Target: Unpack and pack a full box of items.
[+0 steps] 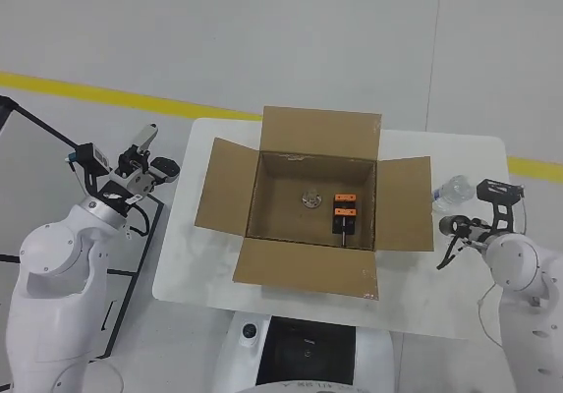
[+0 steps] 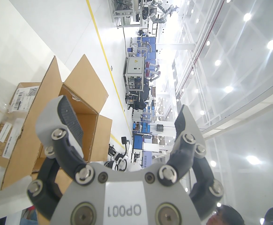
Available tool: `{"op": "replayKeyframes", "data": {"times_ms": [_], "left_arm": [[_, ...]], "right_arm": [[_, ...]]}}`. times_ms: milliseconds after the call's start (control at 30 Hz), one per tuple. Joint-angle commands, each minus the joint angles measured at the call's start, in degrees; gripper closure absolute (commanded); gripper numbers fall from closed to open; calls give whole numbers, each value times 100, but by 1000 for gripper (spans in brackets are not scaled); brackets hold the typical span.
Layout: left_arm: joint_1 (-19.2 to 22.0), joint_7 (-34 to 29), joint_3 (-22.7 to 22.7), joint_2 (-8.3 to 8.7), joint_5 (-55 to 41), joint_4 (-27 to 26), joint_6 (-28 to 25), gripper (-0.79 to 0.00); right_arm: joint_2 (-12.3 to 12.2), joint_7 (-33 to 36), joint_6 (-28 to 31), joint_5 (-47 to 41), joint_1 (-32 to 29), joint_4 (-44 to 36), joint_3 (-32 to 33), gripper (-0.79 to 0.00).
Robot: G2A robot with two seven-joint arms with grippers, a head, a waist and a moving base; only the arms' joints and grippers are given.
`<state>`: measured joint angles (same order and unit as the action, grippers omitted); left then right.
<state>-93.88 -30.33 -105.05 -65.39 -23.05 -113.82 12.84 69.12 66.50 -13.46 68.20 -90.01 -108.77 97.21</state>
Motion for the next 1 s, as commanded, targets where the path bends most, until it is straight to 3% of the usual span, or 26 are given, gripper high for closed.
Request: {"op": "replayKeyframes", "data": {"times_ms": [0, 200, 967], "left_arm": [[0, 0, 0, 0, 0, 0, 0, -785], [0, 0, 0, 0, 0, 0, 0, -785], [0, 0, 0, 0, 0, 0, 0, -785]], "right_arm": [[-3, -46, 38, 42, 115, 391, -44, 0], [-6, -68, 141, 47, 354, 988, -151, 0], [12, 18, 38, 165, 731, 1717, -551, 0]]}}
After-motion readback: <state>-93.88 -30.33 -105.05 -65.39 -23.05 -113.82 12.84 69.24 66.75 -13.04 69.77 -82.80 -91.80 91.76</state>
